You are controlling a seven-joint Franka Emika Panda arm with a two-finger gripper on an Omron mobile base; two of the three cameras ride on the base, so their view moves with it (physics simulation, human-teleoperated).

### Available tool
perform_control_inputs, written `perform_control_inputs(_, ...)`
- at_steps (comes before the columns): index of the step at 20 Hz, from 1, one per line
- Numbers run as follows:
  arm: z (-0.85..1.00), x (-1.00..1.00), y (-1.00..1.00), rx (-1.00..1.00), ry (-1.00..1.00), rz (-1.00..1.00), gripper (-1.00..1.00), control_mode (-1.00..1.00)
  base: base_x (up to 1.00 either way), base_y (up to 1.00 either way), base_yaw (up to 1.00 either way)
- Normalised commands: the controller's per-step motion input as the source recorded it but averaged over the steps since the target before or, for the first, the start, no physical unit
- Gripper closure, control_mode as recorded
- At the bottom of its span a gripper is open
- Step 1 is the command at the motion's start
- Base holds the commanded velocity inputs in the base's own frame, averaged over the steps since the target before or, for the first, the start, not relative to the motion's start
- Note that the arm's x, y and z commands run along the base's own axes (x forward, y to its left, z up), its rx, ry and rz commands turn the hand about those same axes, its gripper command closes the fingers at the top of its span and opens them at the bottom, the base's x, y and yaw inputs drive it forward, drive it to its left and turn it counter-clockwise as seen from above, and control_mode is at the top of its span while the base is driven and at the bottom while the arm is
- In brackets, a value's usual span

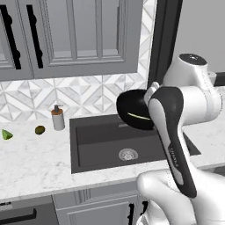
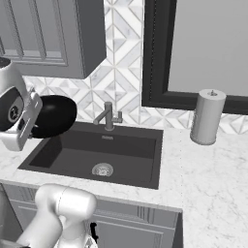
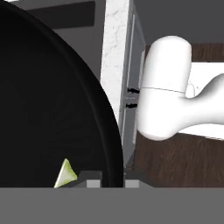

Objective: Pick the lemon wedge from the sink and place it in the bowl. Then pick the bowl and place it in the microwave. Then close the microwave door and press the start button.

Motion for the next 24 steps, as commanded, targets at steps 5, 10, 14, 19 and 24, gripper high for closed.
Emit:
perform_control_inputs(5, 0.0, -0.02, -0.25, -0.07, 0.04, -0.05, 1.0, -1.0, 0.0, 0.0, 0.0)
perform_control_inputs(10, 0.0, -0.16, -0.47, 0.1, 0.0, 0.1, 1.0, -1.0, 0.0, 0.0, 0.0)
perform_control_inputs(14, 0.0, -0.19, -0.18, 0.0, -0.01, 0.08, 1.0, -1.0, 0.0, 0.0, 0.0)
perform_control_inputs(19, 0.0, 0.0, 0.0, 0.0, 0.0, 0.0, 1.0, 1.0, -0.54, 0.0, 0.09)
perform_control_inputs(24, 0.0, 0.0, 0.0, 0.0, 0.0, 0.0, 1.0, 1.0, -0.24, 0.17, 0.11)
